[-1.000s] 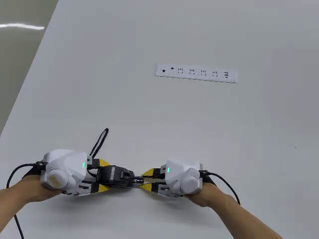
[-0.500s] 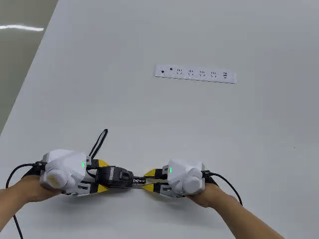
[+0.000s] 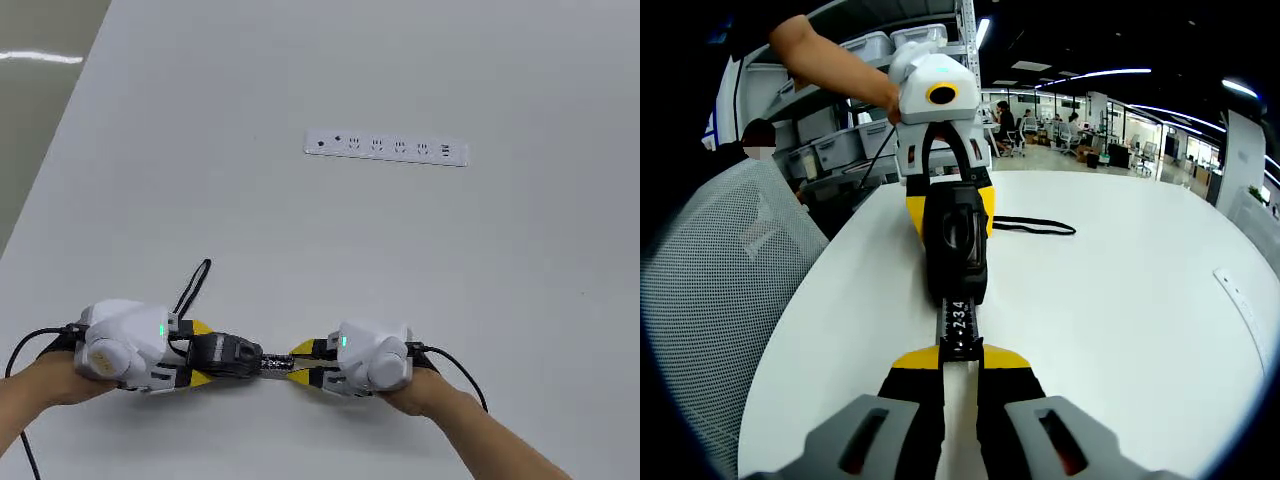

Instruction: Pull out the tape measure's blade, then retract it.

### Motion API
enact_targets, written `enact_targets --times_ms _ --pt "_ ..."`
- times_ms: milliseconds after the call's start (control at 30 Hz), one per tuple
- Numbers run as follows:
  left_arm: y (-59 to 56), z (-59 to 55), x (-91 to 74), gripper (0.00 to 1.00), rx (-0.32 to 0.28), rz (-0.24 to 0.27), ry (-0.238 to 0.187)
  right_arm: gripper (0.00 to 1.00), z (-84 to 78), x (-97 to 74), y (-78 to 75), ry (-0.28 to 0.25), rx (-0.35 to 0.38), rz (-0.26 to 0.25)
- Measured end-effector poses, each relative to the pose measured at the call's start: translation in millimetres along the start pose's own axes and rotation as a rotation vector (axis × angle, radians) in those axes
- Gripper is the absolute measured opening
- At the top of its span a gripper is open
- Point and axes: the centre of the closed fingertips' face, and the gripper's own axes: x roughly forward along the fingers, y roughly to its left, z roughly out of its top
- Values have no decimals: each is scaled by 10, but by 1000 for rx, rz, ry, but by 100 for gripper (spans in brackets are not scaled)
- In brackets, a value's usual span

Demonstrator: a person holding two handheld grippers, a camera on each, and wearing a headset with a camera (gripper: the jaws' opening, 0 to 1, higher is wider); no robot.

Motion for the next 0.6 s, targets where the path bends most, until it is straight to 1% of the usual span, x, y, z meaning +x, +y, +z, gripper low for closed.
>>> enact_targets --times_ms 600 --pt "10 -12 -5 27 0 -4 5 8 -38 -76 -11 5 2 -1"
